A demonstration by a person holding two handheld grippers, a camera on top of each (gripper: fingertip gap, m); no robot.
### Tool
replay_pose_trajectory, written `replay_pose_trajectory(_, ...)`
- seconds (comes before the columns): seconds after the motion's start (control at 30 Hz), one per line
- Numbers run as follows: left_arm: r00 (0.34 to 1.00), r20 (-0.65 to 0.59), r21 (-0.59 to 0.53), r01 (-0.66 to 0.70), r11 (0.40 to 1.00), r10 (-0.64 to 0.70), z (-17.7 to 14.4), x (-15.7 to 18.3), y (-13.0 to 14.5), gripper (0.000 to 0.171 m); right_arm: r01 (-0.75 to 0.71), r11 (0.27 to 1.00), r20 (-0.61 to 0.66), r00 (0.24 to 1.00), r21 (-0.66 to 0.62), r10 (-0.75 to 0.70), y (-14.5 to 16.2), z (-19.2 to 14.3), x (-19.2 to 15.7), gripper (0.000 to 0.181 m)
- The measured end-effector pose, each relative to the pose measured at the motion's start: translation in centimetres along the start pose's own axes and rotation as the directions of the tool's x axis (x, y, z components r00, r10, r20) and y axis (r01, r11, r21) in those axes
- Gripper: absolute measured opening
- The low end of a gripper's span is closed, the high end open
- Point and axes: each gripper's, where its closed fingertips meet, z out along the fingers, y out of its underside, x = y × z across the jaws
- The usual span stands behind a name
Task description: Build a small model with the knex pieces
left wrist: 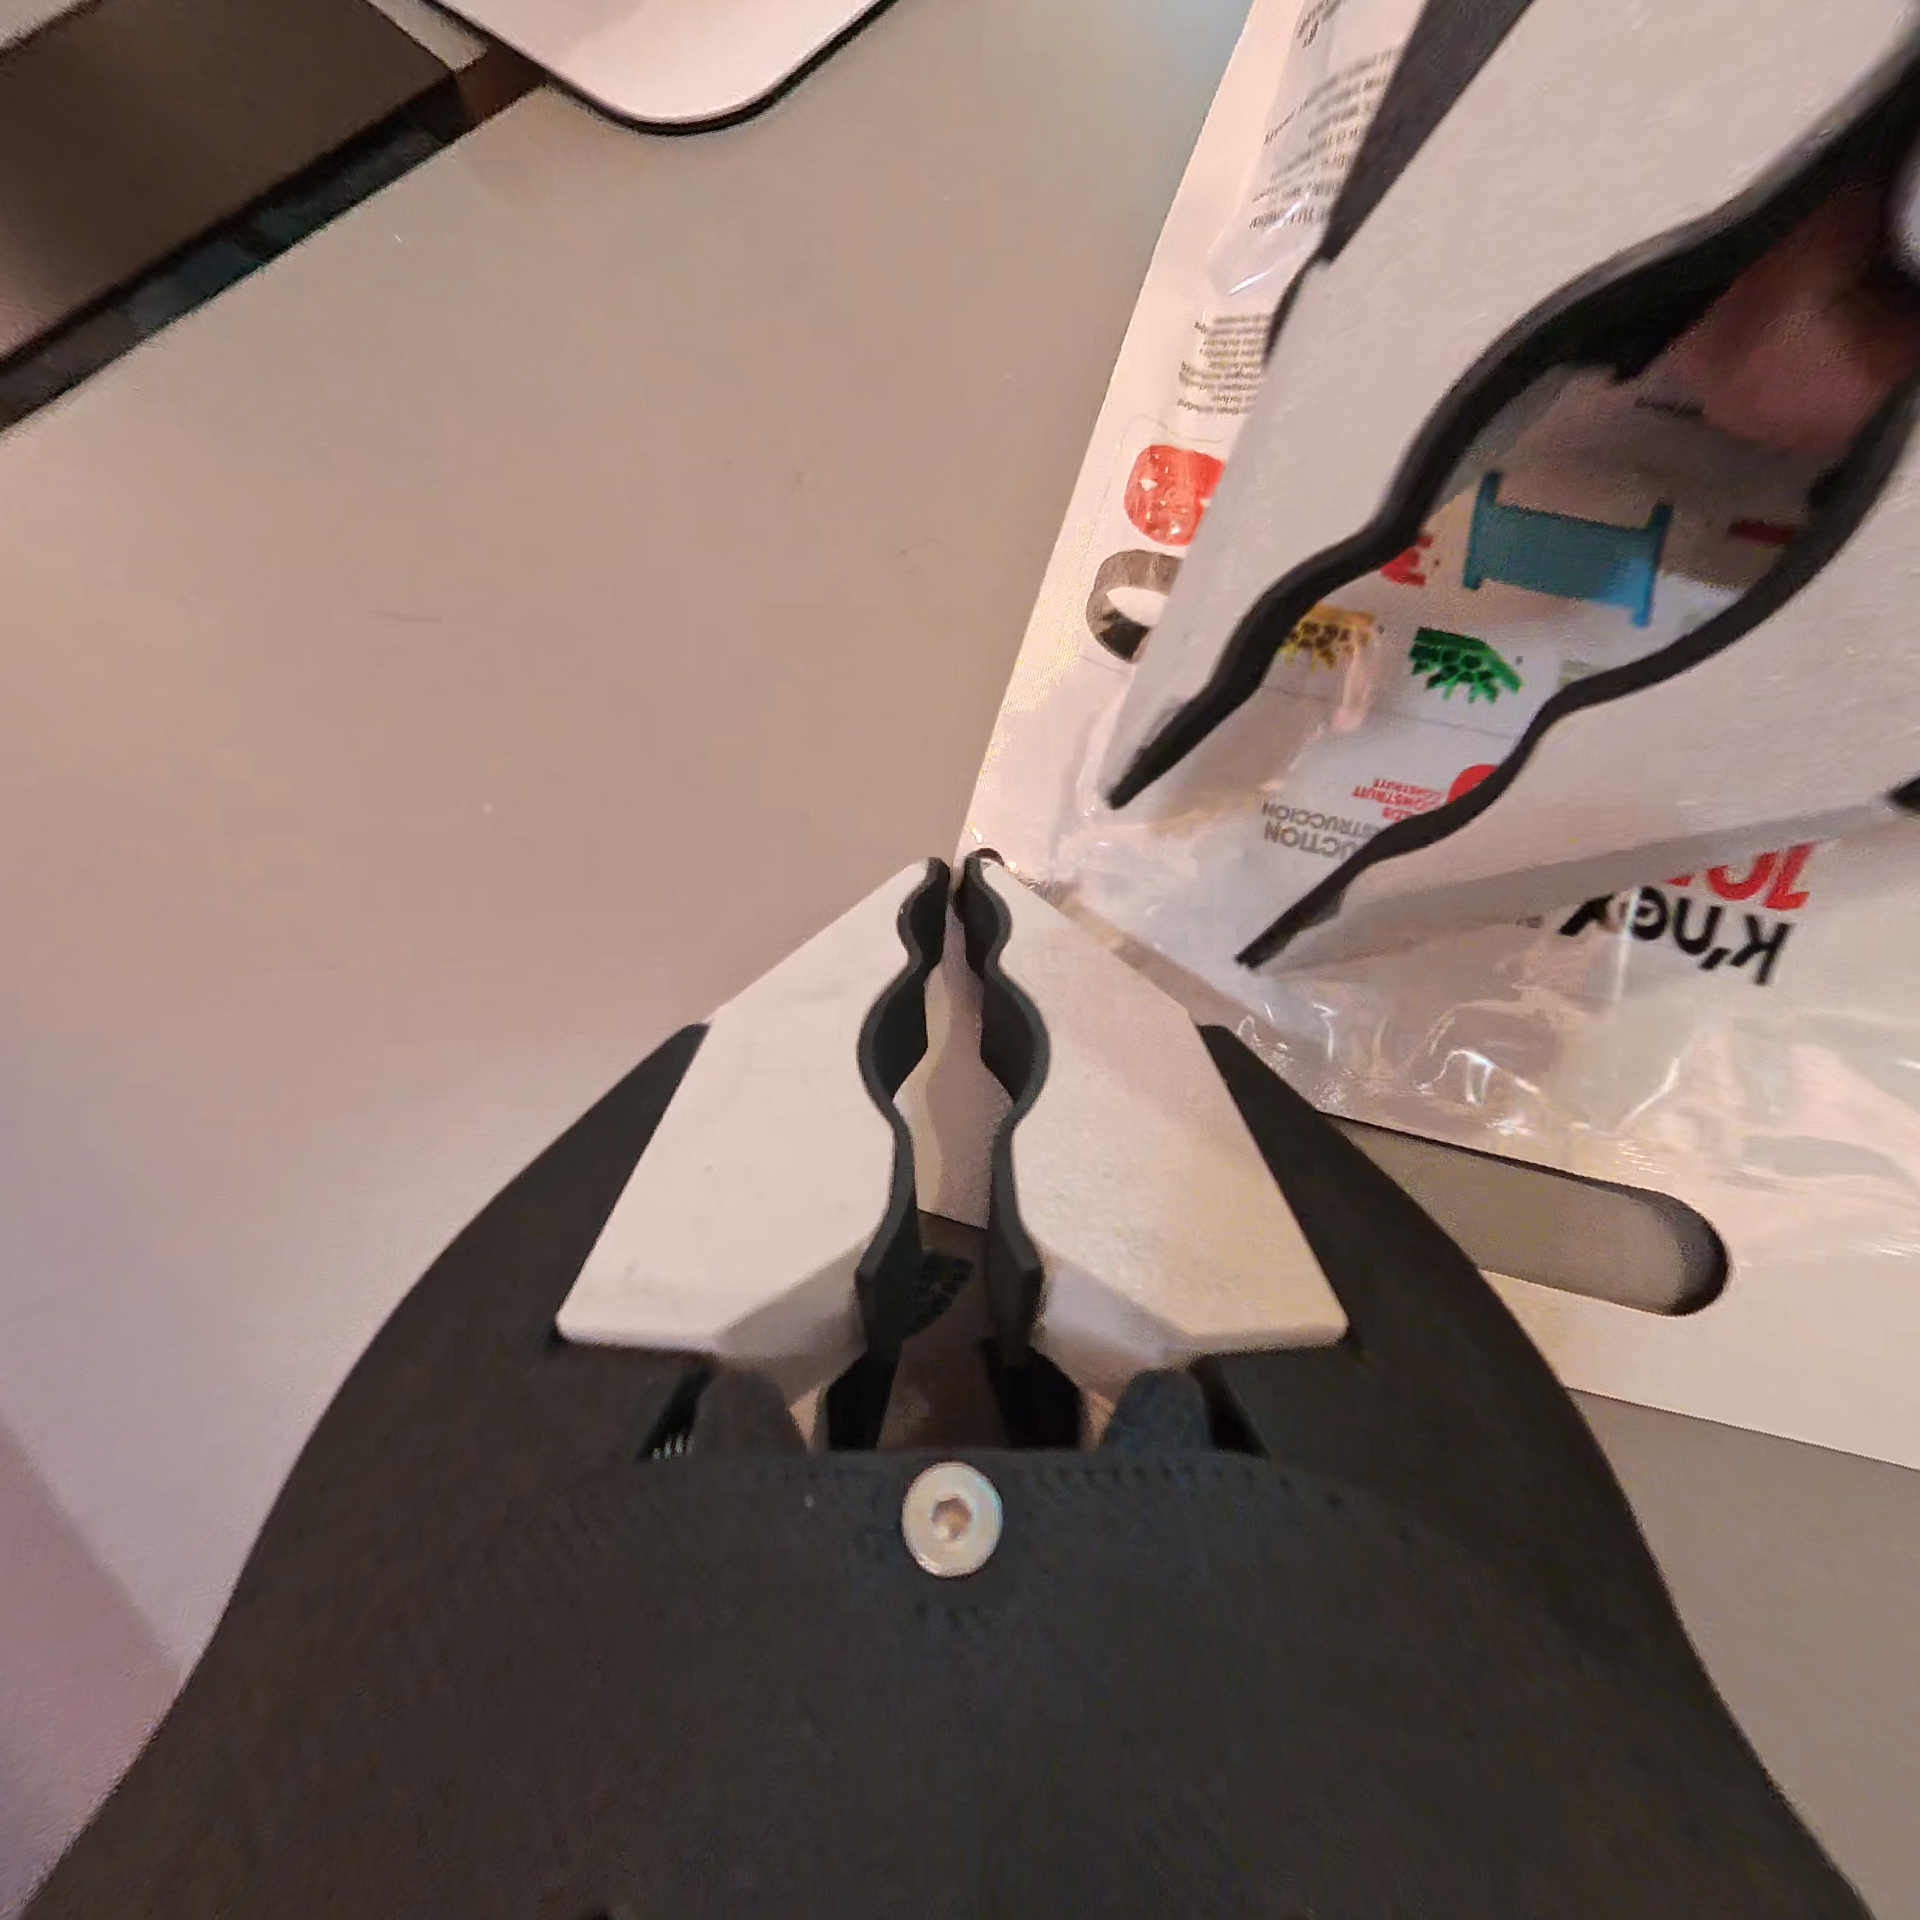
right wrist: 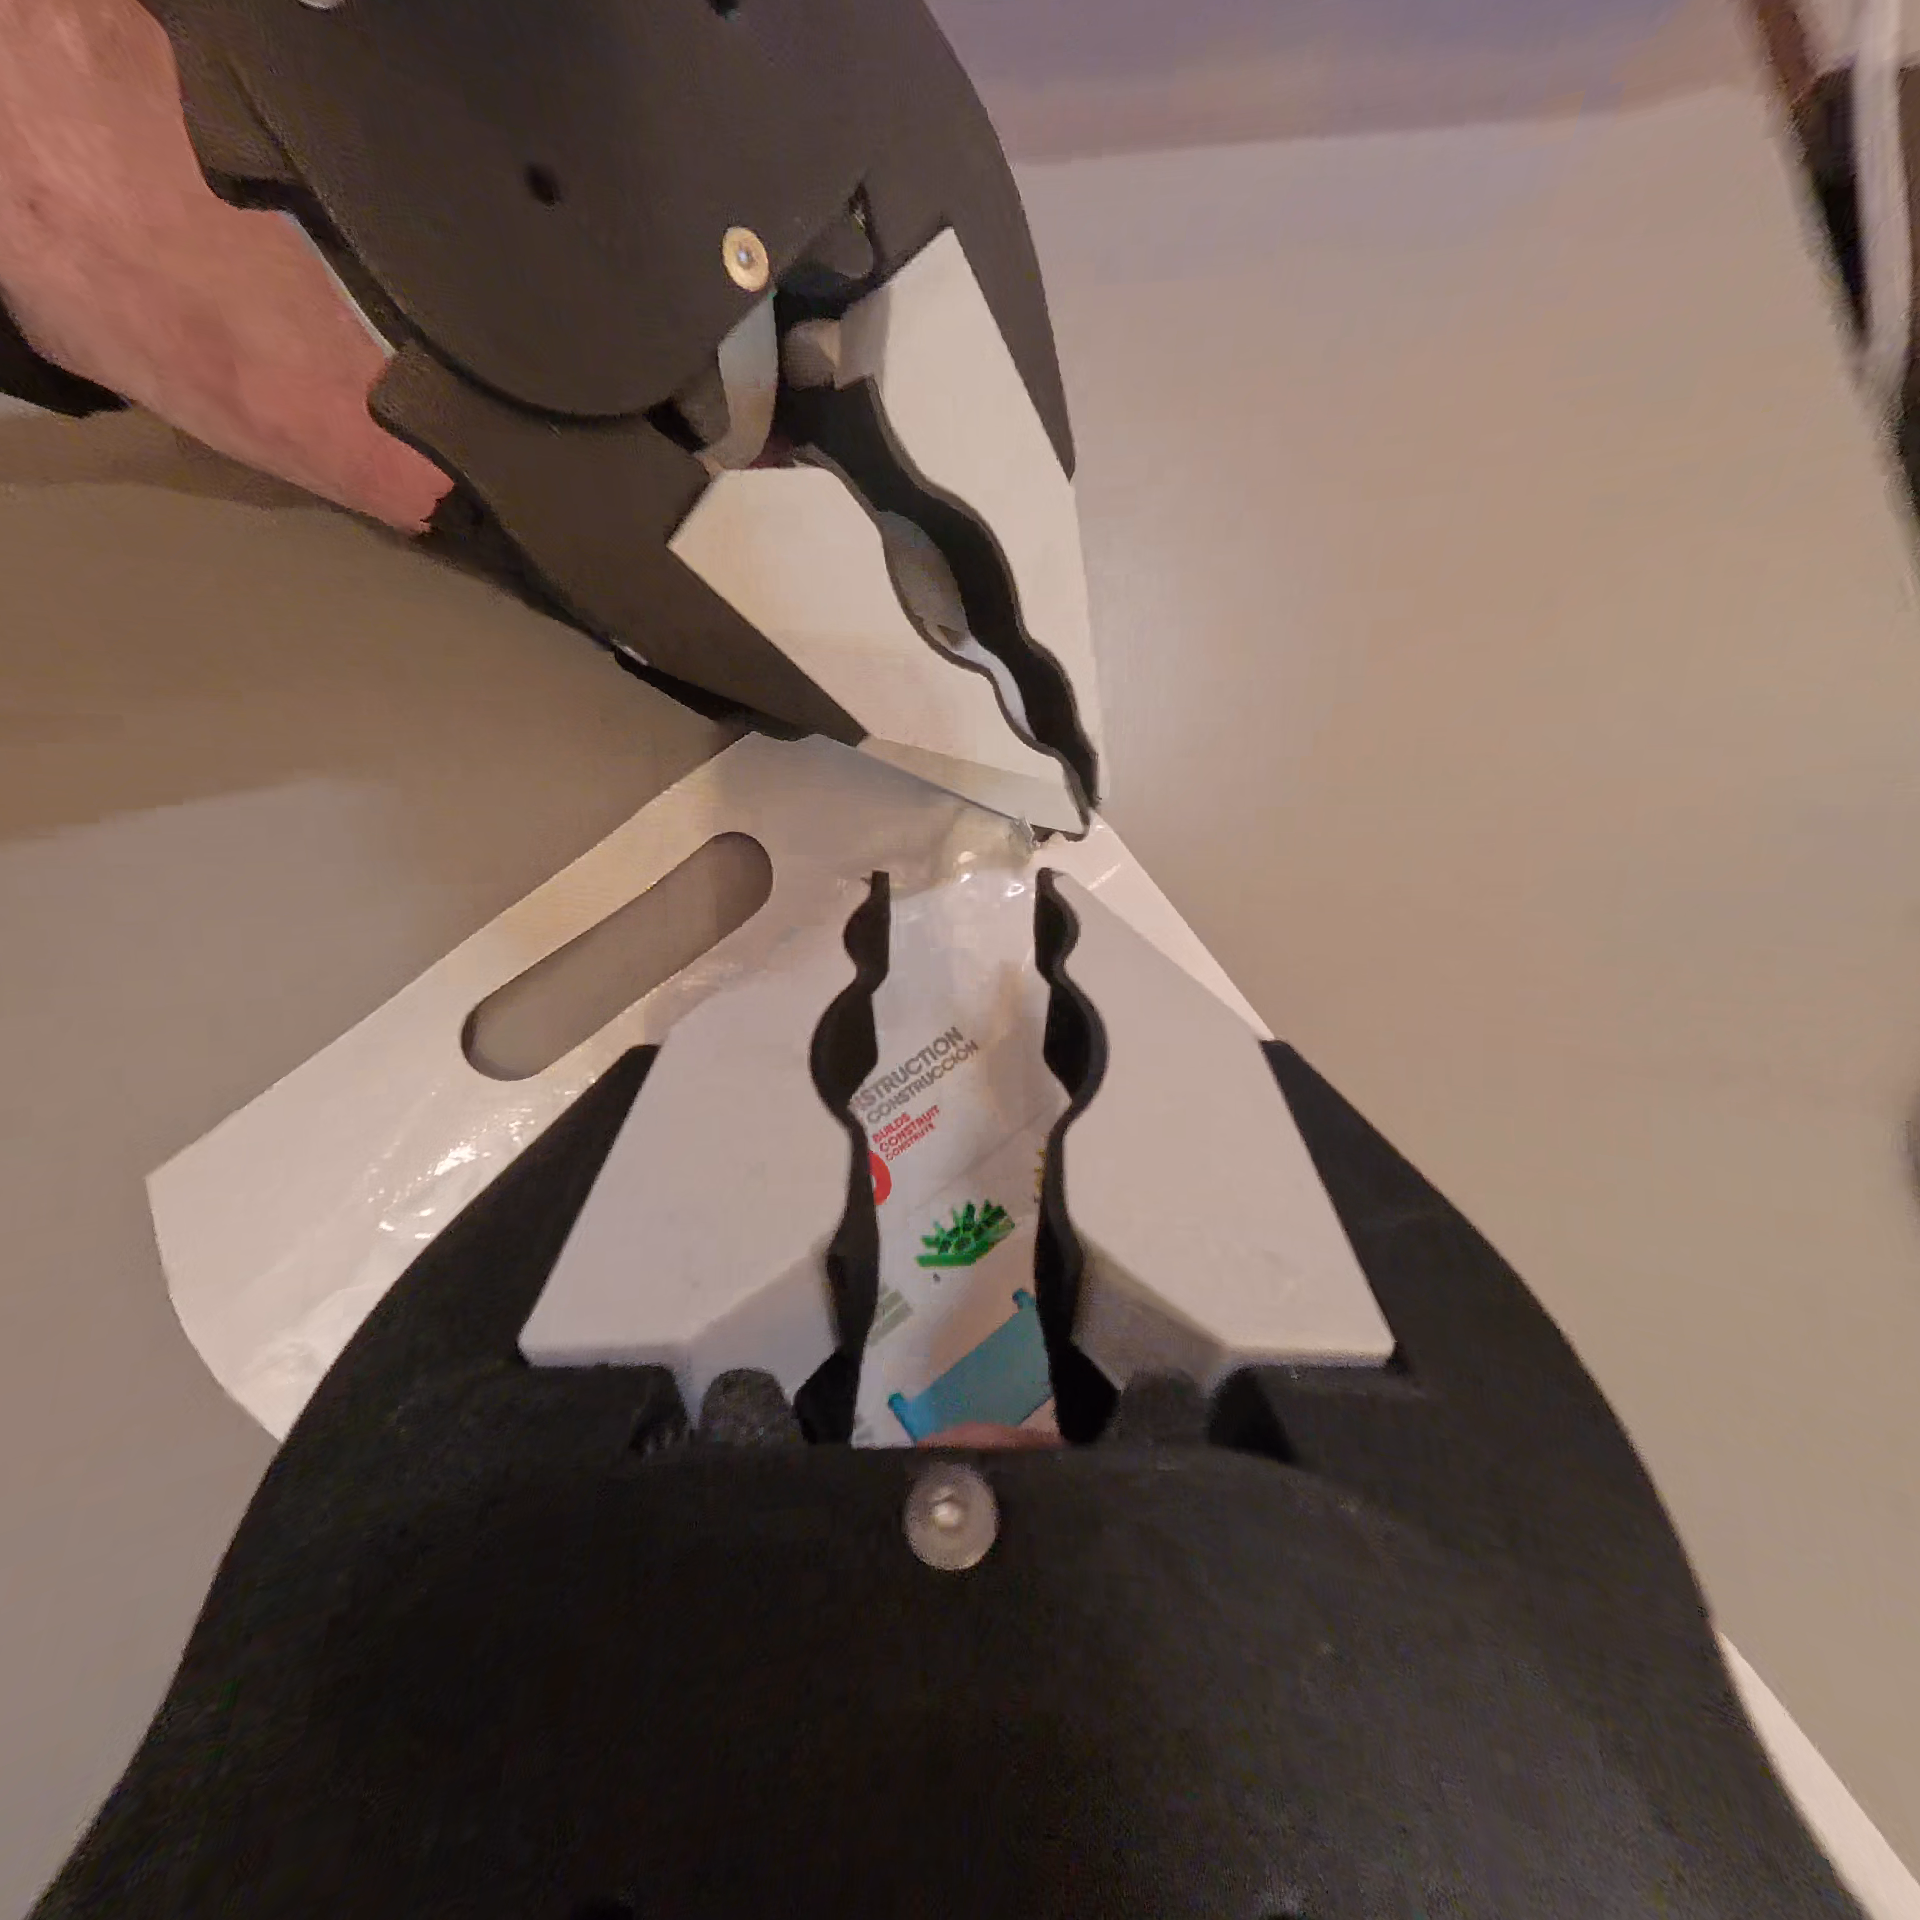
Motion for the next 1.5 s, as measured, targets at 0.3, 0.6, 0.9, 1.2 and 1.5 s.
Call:
replay_pose_trajectory(0.3, 0.996, -0.066, -0.002, 0.051, 0.999, -0.051, 0.0, 0.2, 0.0, 0.002, 0.018, 0.989, 0.104, 0.995, -0.145, -0.003, 0.2, 2.5, 1.6, 0.013)
replay_pose_trajectory(0.6, 0.998, -0.050, -0.001, 0.034, 0.999, -0.034, 0.0, 0.1, 0.0, 0.002, 0.009, 0.995, 0.145, 0.989, -0.101, 0.006, 0.6, 2.7, 1.3, 0.000)
replay_pose_trajectory(0.9, 0.998, 0.019, -0.003, -0.059, 0.998, 0.059, 0.1, 0.2, 0.1, 0.000, -0.012, 0.999, 0.205, 0.979, -0.051, 0.022, 0.4, 2.3, 0.8, 0.000)
replay_pose_trajectory(1.2, 0.990, 0.076, -0.011, -0.120, 0.993, 0.121, 0.3, 0.2, 0.0, 0.000, 0.084, 0.996, 0.216, 0.973, -0.011, -0.080, 0.6, 1.6, -1.1, 0.000)
replay_pose_trajectory(1.5, 1.000, 0.008, -0.005, 0.021, 1.000, -0.021, 0.5, -0.3, -0.3, 0.001, -0.083, 0.992, 0.129, 0.989, 0.097, 0.070, -1.0, -0.4, 0.3, 0.000)
